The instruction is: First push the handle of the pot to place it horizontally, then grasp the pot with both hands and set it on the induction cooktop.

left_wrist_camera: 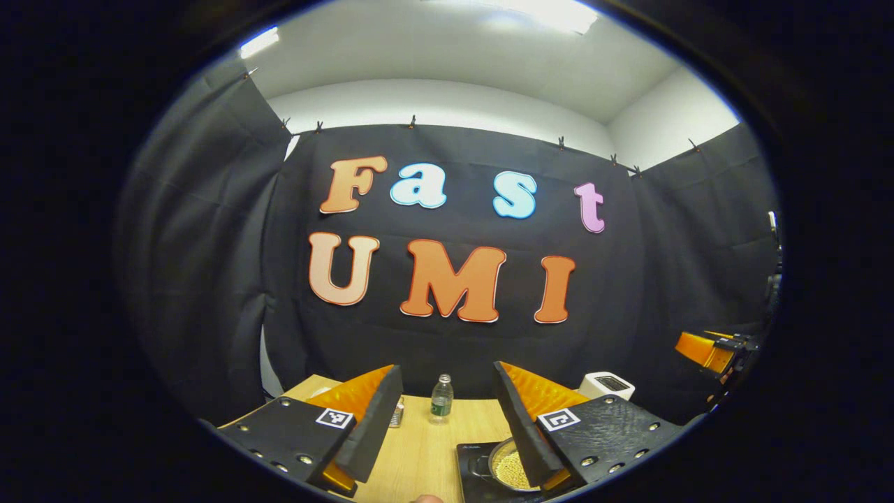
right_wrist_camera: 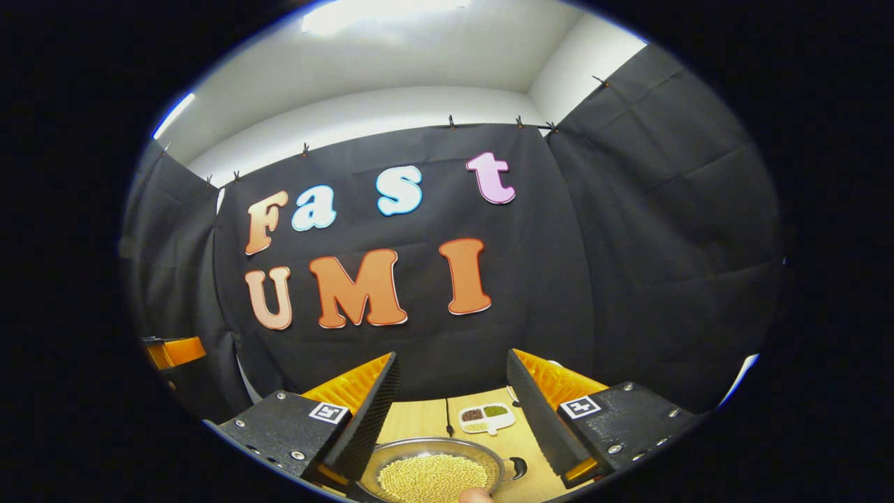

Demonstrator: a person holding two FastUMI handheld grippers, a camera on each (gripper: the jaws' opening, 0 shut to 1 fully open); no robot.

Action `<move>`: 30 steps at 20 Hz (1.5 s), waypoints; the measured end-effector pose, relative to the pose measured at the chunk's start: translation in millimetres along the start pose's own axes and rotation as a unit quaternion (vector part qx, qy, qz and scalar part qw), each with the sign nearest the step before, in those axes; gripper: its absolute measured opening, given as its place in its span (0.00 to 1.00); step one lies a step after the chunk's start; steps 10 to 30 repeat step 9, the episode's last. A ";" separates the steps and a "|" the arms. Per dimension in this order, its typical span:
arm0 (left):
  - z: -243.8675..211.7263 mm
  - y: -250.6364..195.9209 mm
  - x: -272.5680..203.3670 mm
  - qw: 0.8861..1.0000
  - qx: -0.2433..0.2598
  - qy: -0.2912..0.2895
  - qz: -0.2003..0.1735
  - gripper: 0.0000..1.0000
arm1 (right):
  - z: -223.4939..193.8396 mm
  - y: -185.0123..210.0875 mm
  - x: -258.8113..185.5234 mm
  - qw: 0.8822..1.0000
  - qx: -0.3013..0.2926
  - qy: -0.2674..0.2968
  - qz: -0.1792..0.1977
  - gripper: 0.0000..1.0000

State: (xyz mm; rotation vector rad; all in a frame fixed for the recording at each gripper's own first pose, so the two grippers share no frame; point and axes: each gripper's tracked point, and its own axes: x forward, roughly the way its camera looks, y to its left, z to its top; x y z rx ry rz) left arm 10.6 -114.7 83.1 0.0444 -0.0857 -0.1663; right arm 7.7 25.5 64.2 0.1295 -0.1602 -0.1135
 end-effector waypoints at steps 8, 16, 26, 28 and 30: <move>8.5 -15.3 -18.9 1.000 0.014 0.000 -0.019 0.80 | 19.9 13.2 -19.0 1.000 0.007 -0.011 0.015 0.95; 8.9 -17.1 -19.3 1.000 0.013 -0.001 -0.021 0.80 | 20.6 13.6 -17.9 1.000 0.010 -0.009 0.014 0.95; 8.9 -17.1 -19.3 1.000 0.013 -0.001 -0.021 0.80 | 20.6 13.6 -17.9 1.000 0.010 -0.009 0.014 0.95; 8.9 -17.1 -19.3 1.000 0.013 -0.001 -0.021 0.80 | 20.6 13.6 -17.9 1.000 0.010 -0.009 0.014 0.95; 8.9 -17.1 -19.3 1.000 0.013 -0.001 -0.021 0.80 | 20.6 13.6 -17.9 1.000 0.010 -0.009 0.014 0.95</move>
